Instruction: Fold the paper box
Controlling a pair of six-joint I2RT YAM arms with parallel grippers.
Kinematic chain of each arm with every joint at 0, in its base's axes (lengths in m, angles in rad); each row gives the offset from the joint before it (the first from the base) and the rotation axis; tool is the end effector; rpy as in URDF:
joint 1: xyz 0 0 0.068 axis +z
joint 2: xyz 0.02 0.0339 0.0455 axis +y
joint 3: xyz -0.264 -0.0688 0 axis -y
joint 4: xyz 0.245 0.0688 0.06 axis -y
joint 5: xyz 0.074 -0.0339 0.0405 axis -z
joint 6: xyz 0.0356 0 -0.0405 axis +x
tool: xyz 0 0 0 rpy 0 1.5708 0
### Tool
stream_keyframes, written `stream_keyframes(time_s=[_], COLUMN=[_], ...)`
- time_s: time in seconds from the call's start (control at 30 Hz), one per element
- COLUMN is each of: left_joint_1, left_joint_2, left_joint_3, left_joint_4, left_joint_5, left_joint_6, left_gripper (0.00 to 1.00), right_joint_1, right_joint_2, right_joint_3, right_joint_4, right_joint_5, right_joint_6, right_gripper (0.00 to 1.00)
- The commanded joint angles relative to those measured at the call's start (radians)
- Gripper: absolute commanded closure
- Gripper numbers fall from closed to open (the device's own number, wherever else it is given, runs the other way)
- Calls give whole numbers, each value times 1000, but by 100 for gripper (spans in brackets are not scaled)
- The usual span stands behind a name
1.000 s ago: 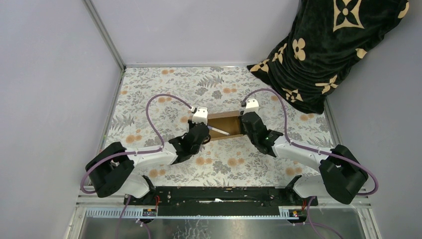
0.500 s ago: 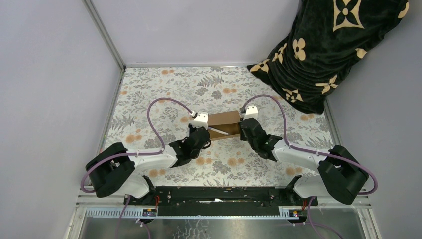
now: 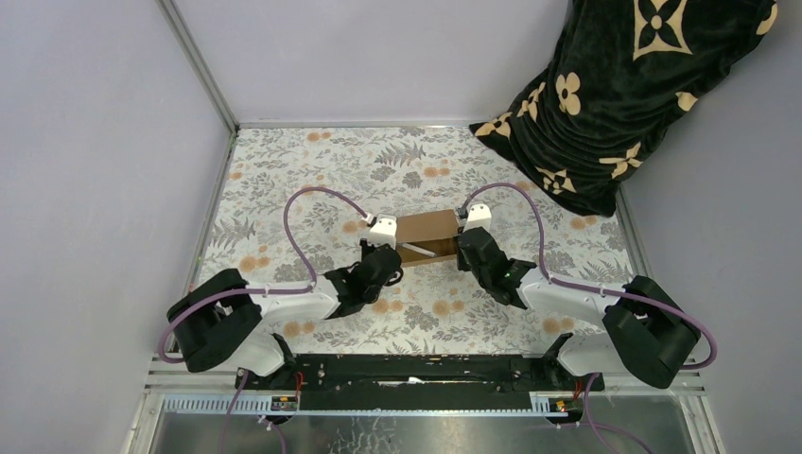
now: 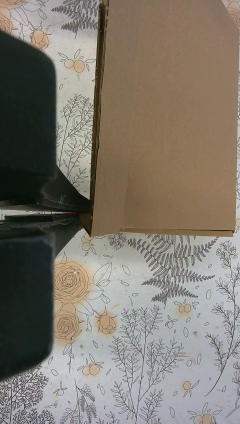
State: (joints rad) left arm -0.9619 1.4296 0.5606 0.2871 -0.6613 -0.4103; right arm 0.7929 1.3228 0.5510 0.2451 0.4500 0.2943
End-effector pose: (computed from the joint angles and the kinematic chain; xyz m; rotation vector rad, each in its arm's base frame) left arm 0.1736 -0.2107 0.1704 0.1875 2.0140 -0.1511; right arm 0.1965 0.1774 0.1882 -0.2417 2.0324 0.2063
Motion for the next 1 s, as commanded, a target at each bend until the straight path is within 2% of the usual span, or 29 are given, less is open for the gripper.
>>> stream_keyframes(time_s=[0.0, 0.27, 0.57, 0.97], left_joint_1=[-21, -27, -29, -70], left_joint_2=[15, 57, 87, 9], left_joint_3=[19, 17, 12, -34], left_joint_4=[30, 23, 23, -44], left_joint_5=[66, 84, 100, 182], left_joint_6=[-55, -82, -99, -229], left_gripper=[88, 77, 75, 64], right_joint_1=[21, 21, 22, 21], right_joint_2=[-12, 11, 31, 52], right_joint_3=[8, 15, 4, -3], right_joint_4=[21, 17, 22, 27], right_joint_5=[-48, -48, -49, -39], right_joint_6=[10, 9, 15, 19], right_gripper=[100, 100, 100, 100])
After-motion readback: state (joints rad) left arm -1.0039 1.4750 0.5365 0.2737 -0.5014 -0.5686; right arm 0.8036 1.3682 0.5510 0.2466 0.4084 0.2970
